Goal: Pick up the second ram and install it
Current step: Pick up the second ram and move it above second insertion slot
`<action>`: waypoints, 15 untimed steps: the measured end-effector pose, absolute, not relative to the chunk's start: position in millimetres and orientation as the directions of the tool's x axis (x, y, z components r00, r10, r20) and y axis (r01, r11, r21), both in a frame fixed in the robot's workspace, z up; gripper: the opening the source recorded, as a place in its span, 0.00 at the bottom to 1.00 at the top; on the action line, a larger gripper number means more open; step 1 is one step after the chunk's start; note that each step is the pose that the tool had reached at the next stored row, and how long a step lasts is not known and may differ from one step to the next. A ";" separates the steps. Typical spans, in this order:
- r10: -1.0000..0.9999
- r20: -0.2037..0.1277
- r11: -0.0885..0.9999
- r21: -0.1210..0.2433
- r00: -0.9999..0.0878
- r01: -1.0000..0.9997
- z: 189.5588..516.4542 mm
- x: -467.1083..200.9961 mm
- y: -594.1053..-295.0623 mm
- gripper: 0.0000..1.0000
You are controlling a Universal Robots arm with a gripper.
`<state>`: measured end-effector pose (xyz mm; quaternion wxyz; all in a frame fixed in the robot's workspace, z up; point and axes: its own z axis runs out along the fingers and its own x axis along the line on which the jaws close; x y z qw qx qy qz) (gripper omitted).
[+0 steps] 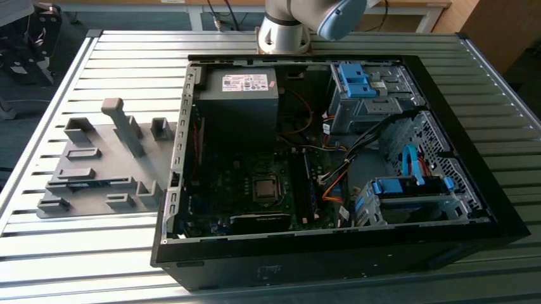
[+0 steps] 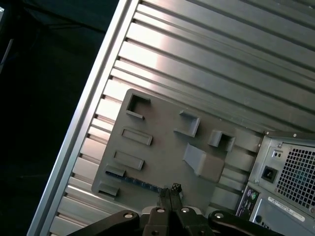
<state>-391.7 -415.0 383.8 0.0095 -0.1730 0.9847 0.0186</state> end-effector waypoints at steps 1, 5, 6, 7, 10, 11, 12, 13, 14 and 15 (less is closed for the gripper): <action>-0.342 -0.025 0.939 0.033 -0.939 -0.343 383.8 -391.7 -415.0 0.11; -0.351 -0.025 0.935 0.033 -0.936 -0.352 383.8 -391.7 -415.0 0.11; -0.354 -0.025 0.934 0.033 -0.935 -0.355 383.8 -391.7 -415.0 0.11; -0.357 -0.025 0.933 0.033 -0.934 -0.358 383.8 -391.7 -415.0 0.11; -0.368 -0.025 0.929 0.033 -0.930 -0.369 383.8 -391.7 -415.0 0.11; -0.371 -0.025 0.928 0.033 -0.928 -0.372 383.8 -391.7 -415.0 0.11; -0.374 -0.025 0.926 0.033 -0.927 -0.375 383.8 -391.7 -415.0 0.11; -0.377 -0.025 0.925 0.033 -0.926 -0.378 383.7 -391.7 -415.0 0.11; -0.380 -0.025 0.924 0.033 -0.925 -0.381 383.7 -391.7 -415.0 0.11; -0.383 -0.025 0.923 0.033 -0.923 -0.384 383.8 -391.7 -415.0 0.11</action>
